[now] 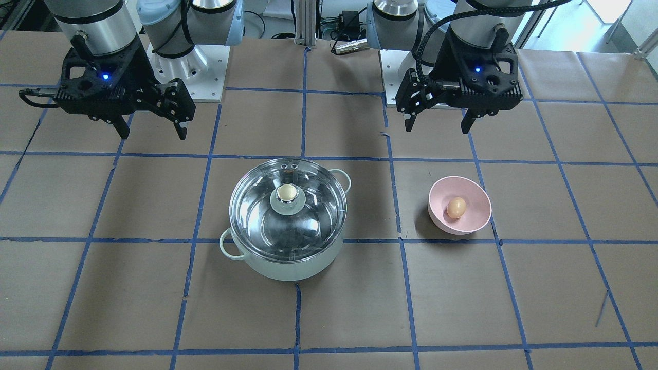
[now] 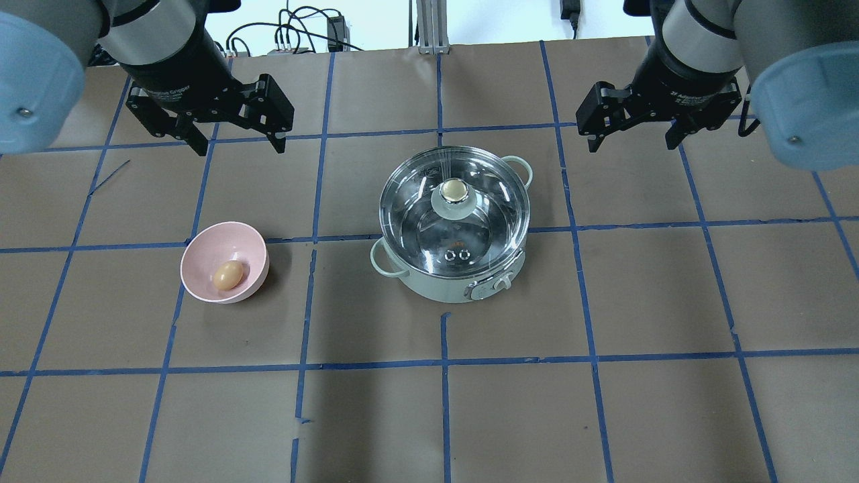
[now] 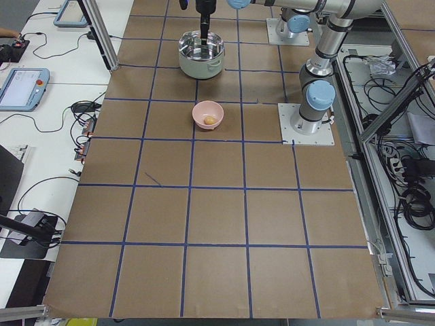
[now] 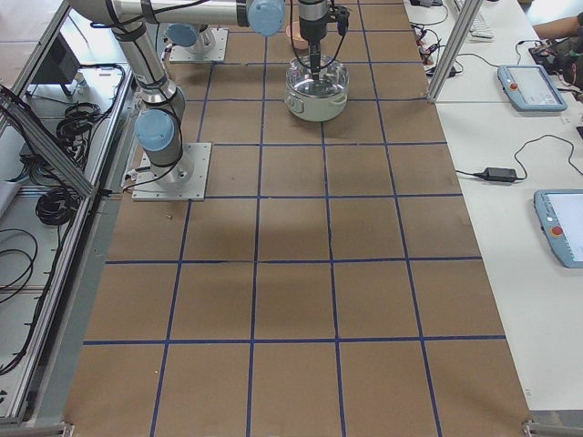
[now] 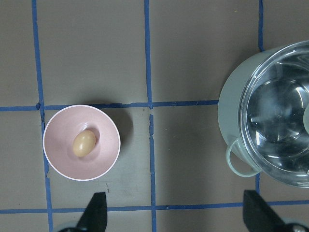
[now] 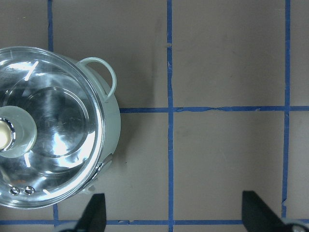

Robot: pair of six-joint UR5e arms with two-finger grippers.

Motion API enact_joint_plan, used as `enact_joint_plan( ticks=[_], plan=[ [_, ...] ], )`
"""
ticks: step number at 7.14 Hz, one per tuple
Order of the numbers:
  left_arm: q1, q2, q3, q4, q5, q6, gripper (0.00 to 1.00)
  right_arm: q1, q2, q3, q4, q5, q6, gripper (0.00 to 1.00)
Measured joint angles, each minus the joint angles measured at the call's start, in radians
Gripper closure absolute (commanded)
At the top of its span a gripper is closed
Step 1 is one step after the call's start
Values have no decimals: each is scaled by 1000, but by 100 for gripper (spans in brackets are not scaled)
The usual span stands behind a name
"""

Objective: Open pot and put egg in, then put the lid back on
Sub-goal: 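Lower the right gripper to the lid knob while the left descends to the egg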

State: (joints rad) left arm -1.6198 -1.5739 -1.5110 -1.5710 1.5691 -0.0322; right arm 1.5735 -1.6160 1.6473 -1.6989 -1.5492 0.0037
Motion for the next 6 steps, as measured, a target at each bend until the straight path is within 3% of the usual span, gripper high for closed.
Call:
enact_joint_plan(
  ticks=[6],
  plan=[
    [17, -2, -10, -1, 0, 14, 0, 32, 18, -2, -15, 10, 39, 0]
  ],
)
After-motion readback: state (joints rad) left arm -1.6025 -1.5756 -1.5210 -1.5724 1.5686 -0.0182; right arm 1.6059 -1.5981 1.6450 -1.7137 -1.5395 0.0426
